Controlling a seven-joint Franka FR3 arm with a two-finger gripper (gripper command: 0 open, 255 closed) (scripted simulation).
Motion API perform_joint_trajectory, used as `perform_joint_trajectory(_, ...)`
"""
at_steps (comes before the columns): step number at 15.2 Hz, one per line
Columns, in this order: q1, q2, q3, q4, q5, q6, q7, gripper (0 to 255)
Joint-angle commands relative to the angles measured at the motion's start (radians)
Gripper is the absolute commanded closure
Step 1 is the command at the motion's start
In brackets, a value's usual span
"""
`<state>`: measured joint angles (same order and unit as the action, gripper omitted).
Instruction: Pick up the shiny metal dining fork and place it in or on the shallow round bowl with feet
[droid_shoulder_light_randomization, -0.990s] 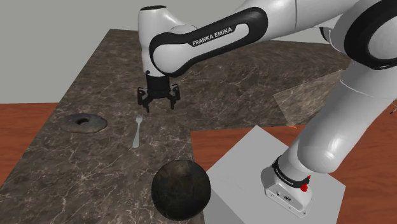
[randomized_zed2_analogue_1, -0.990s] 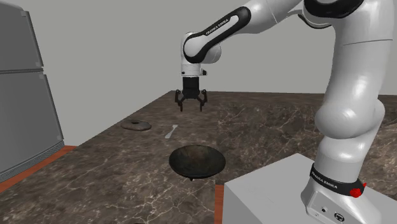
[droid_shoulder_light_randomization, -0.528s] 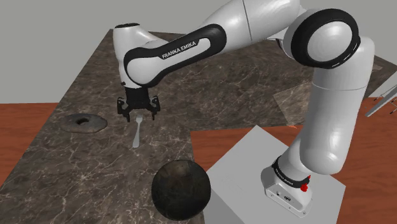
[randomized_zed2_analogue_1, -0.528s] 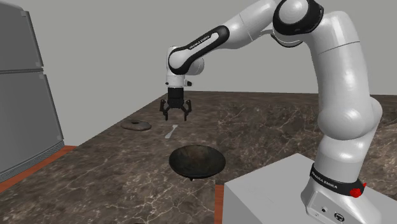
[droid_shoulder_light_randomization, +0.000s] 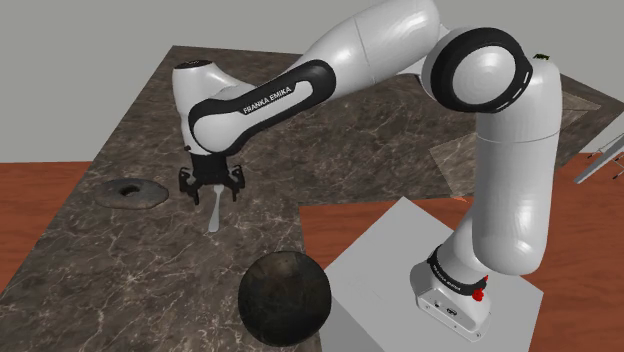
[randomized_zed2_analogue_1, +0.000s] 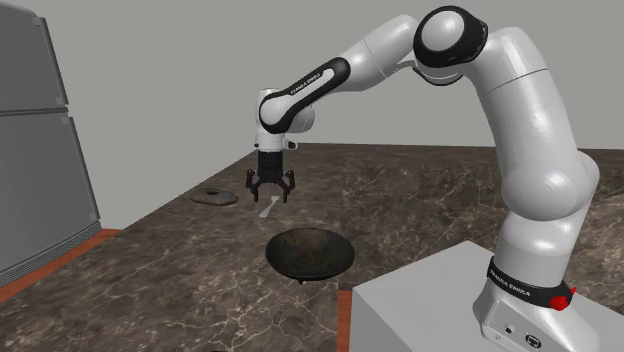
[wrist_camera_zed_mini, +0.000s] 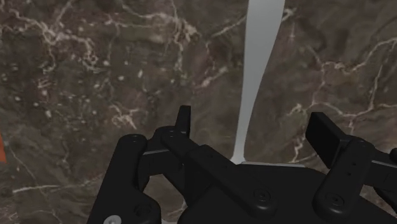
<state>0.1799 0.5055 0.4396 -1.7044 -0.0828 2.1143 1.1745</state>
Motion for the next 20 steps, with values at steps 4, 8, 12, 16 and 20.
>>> perform_joint_trajectory(4, 0.004, 0.011, -0.002, -0.009, -0.005, 0.02, 0.003, 0)
perform_joint_trajectory(8, 0.004, 0.011, -0.002, -0.009, -0.005, 0.019, 0.003, 0)
perform_joint_trajectory(12, 0.004, 0.011, -0.002, -0.009, -0.005, 0.019, 0.003, 255)
perform_joint_trajectory(16, 0.004, 0.011, -0.002, -0.009, -0.005, 0.019, 0.003, 255)
perform_joint_trajectory(20, 0.001, -0.003, 0.001, -0.001, 0.001, -0.001, 0.002, 255)
